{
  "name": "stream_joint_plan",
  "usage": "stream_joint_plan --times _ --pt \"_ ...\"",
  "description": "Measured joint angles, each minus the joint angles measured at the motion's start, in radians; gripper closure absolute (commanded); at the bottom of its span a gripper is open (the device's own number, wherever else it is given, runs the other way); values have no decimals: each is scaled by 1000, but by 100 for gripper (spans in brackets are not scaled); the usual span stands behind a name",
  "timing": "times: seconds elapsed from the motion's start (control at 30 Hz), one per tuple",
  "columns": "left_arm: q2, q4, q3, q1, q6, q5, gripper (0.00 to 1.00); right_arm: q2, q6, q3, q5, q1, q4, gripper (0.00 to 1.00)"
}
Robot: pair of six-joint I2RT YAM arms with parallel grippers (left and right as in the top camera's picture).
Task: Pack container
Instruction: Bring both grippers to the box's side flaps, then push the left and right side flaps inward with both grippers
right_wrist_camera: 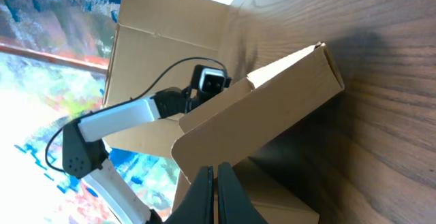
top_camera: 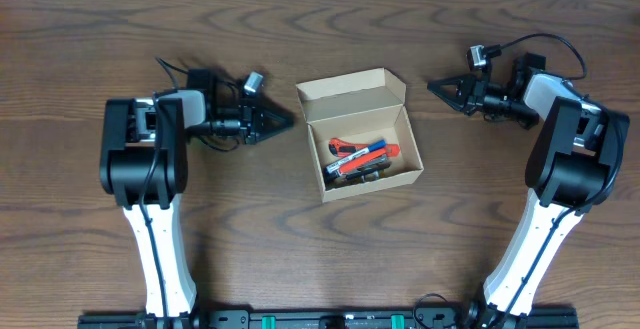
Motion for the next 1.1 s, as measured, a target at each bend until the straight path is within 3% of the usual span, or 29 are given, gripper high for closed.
stream_joint_plan --times 0.3,0.77,1.1 --pt "7 58 0 -50 -33 4 93 0 3 0 12 26 0 99" --pt "7 346 0 -108 -282 -5 94 0 34 0 81 55 4 99" --pt "7 431 0 -108 -392 -26 94 15 68 0 109 55 30 99"
